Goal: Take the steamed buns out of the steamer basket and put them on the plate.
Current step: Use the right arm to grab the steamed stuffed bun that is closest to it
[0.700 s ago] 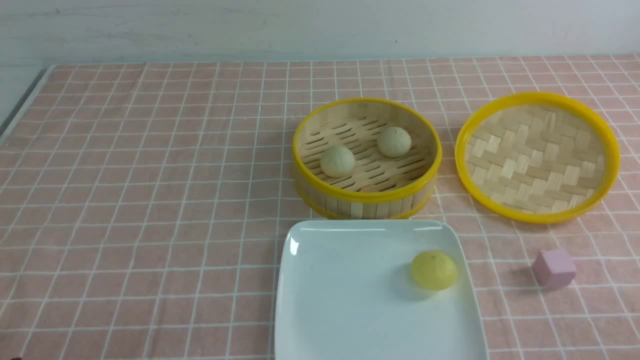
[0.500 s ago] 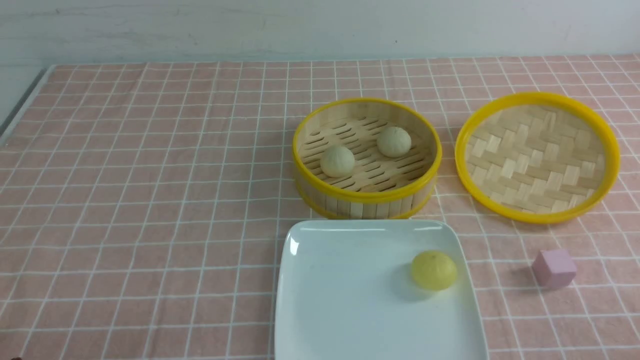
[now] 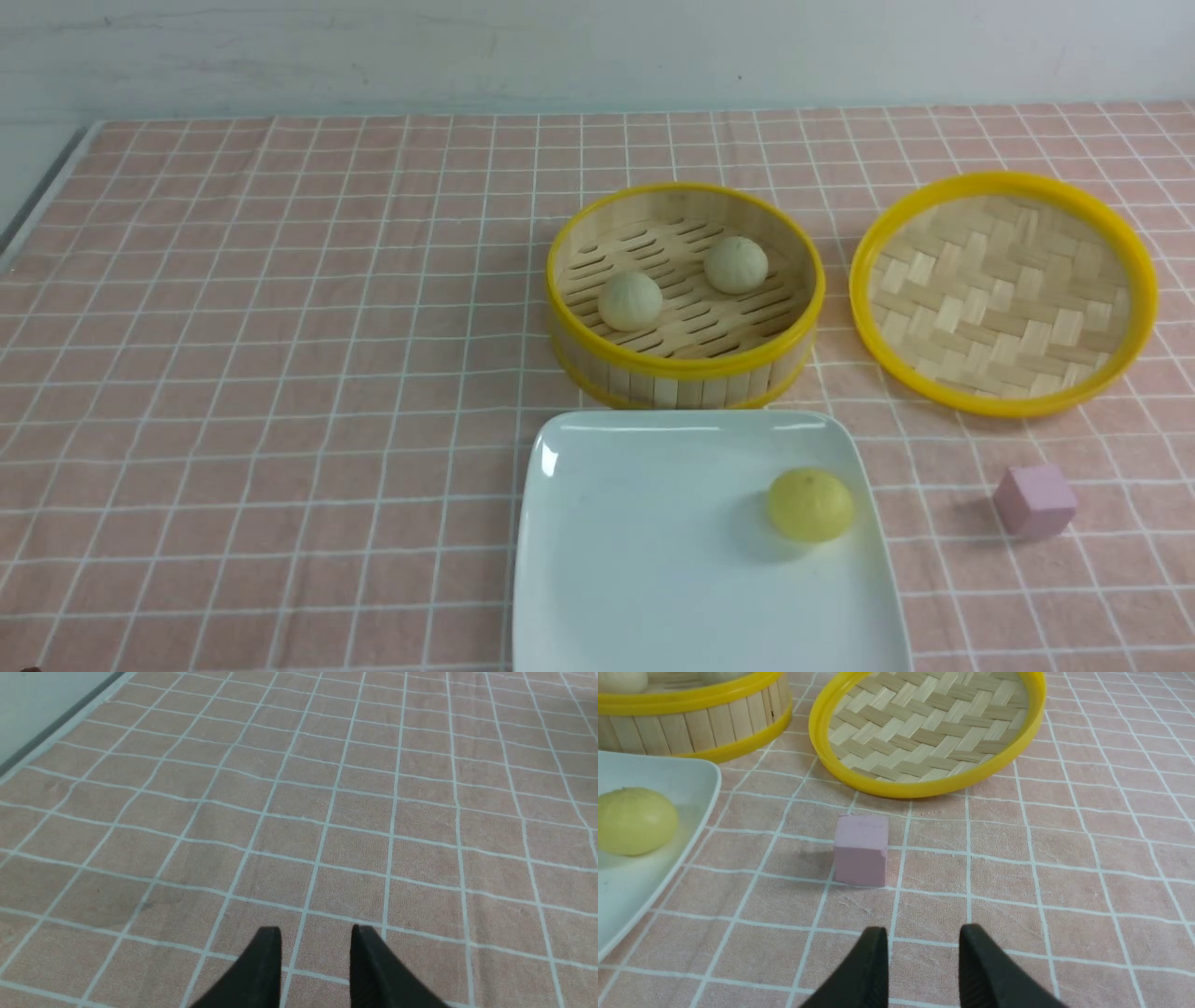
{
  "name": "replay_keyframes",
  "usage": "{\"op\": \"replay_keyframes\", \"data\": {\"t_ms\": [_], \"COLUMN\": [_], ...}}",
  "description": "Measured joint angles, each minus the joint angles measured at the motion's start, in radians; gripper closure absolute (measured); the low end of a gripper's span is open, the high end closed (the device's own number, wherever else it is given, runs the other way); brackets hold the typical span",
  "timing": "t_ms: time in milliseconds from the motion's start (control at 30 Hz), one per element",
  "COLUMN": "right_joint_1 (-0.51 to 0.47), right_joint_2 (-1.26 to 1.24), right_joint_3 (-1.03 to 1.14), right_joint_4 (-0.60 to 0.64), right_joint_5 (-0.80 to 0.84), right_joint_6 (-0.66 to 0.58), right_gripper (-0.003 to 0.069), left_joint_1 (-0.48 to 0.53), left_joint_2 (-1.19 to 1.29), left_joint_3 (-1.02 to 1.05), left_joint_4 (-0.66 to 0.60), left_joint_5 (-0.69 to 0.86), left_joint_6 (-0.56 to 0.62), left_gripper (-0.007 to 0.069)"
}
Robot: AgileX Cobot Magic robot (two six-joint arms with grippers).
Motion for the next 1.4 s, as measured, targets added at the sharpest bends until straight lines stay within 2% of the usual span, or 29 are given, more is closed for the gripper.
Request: {"op": "replay_keyframes", "data": {"t_ms": [1200,1400], "right_joint_1": [0.0,0.0], "right_joint_2": [0.0,0.0], "right_joint_3": [0.0,-0.036], "right_joint_4": [-0.007,0.027], "right_joint_5": [-0.002,-0.013], "right_joint_6": [-0.002,0.076], "right_gripper": [0.0419,0.0419], "left_joint_1": [0.0,0.0], "left_joint_2": [0.0,0.0], "left_joint_3": [0.0,0.0], "left_joint_4": [0.0,0.0], "left_joint_5": [0.0,0.0], "left_joint_6": [0.0,0.0], "left_gripper": [0.0383,0.0383]}}
